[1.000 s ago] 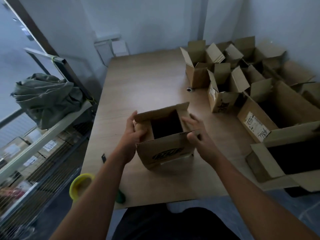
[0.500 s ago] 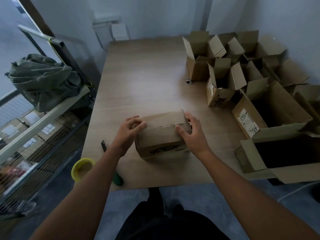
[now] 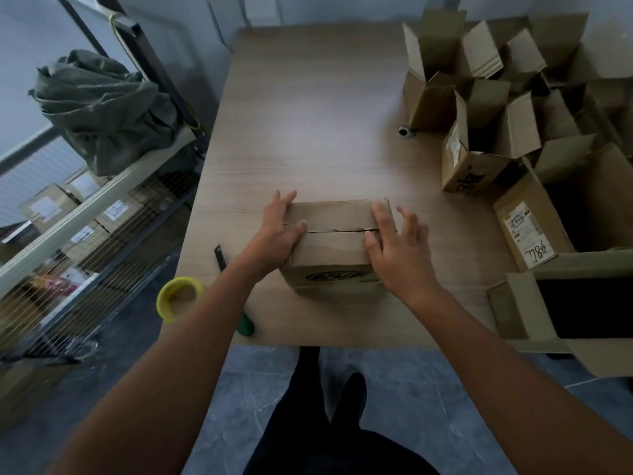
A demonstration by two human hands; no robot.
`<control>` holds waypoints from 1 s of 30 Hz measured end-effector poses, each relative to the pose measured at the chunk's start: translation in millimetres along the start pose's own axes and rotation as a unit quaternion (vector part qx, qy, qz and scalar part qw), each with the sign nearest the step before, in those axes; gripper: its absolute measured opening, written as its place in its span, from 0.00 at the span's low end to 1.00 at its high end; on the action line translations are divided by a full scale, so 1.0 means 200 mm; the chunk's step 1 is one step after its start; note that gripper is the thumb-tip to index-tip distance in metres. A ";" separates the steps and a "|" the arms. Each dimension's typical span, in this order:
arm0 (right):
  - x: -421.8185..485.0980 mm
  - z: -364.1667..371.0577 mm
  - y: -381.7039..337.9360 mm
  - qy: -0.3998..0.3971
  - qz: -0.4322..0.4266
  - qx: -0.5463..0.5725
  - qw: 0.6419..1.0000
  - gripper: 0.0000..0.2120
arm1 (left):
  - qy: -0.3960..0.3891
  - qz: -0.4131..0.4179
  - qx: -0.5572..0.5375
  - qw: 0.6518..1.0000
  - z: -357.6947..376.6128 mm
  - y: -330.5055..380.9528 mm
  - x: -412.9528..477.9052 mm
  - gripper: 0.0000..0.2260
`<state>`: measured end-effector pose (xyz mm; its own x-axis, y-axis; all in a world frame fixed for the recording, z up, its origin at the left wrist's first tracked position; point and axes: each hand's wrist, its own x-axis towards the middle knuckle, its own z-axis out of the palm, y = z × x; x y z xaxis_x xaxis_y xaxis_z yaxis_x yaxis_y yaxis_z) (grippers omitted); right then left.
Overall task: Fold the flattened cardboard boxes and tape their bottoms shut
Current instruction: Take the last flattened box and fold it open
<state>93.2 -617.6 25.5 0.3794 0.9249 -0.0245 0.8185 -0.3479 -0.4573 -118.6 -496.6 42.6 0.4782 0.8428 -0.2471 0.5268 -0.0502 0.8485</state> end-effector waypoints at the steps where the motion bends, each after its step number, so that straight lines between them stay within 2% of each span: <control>1: 0.00 0.00 -0.03 0.023 -0.034 -0.062 0.997 0.27 | 0.002 0.002 0.005 1.000 0.00 0.00 0.00 0.28; 2: 0.01 -0.01 -0.06 0.022 -0.069 -0.092 0.993 0.29 | 0.007 0.004 0.015 1.000 0.01 0.00 0.00 0.28; 4: 0.04 0.00 -0.15 -0.033 -0.115 -0.116 0.986 0.31 | 0.016 0.008 0.029 0.999 0.00 0.00 0.01 0.27; 6: 0.05 0.02 -0.21 -0.068 -0.119 -0.151 0.979 0.30 | 0.016 0.003 0.026 1.000 -0.01 0.01 0.01 0.27; 10: -0.04 0.05 -0.20 -0.057 -0.100 -0.163 0.980 0.31 | 0.009 0.017 -0.004 1.000 -0.01 -0.02 -0.05 0.25; 16: -0.24 0.12 -0.12 -0.034 -0.042 -0.134 0.990 0.32 | 0.001 0.045 -0.001 0.999 0.13 -0.06 -0.11 0.31; 21: -0.05 0.07 -0.15 -0.030 0.001 -0.129 0.991 0.34 | -0.030 -0.048 -0.128 0.990 0.11 0.00 0.01 0.35; 24: 0.01 0.03 -0.12 -0.024 0.025 -0.135 0.990 0.35 | -0.067 -0.035 -0.158 0.985 0.12 0.03 0.06 0.35; 30: -0.06 0.09 -0.21 -0.044 -0.040 -0.160 0.985 0.31 | 0.028 -0.013 -0.144 0.989 0.09 -0.11 -0.01 0.25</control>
<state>46.2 -611.5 30.2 0.2809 0.9561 -0.0837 0.9438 -0.2910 -0.1566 -118.1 -507.0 16.0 0.4233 0.8705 -0.2512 0.3118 0.1203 0.9425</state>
